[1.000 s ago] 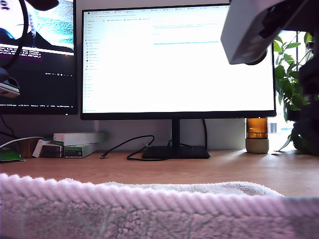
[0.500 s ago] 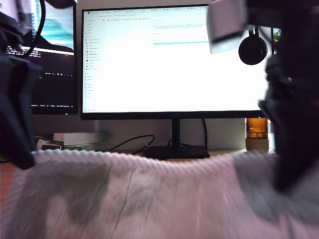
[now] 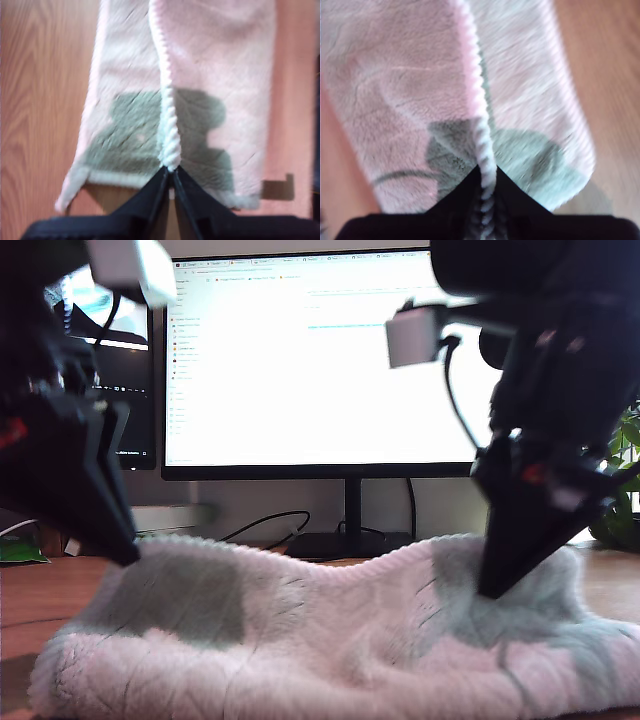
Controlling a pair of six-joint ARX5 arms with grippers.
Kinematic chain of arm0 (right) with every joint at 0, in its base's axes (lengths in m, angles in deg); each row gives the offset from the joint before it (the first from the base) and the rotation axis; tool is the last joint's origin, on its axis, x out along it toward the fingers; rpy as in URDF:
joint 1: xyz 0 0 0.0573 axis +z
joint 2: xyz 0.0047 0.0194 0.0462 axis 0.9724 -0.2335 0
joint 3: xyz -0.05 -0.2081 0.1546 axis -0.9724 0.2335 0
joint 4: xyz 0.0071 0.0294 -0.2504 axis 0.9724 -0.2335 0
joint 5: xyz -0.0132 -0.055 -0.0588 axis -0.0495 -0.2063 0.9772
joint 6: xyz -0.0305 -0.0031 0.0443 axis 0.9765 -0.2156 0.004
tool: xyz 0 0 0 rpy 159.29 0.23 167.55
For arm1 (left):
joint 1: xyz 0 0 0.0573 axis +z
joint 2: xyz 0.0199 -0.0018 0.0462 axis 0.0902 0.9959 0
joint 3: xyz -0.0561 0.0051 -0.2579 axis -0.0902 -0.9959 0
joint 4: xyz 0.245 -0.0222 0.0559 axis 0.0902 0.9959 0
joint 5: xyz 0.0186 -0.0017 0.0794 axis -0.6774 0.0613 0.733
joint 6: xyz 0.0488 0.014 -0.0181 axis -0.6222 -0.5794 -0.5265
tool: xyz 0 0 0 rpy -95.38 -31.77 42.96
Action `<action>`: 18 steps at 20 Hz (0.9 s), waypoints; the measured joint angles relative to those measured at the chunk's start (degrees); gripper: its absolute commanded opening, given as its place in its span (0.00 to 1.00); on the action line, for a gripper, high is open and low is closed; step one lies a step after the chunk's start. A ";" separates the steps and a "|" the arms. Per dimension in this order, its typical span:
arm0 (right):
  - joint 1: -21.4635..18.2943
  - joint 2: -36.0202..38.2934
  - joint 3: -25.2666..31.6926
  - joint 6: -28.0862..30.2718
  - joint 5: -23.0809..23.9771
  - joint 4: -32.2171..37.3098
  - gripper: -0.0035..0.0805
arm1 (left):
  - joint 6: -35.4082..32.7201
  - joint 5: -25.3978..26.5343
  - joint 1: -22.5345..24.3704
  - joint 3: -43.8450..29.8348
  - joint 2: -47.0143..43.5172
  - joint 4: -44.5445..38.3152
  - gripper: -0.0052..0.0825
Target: Fold the tea towel to a neat square and place it to the right
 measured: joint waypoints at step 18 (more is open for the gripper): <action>-4.02 -5.73 -3.98 2.80 1.44 4.61 0.29 | -0.02 -0.46 6.08 0.00 3.48 -9.35 0.20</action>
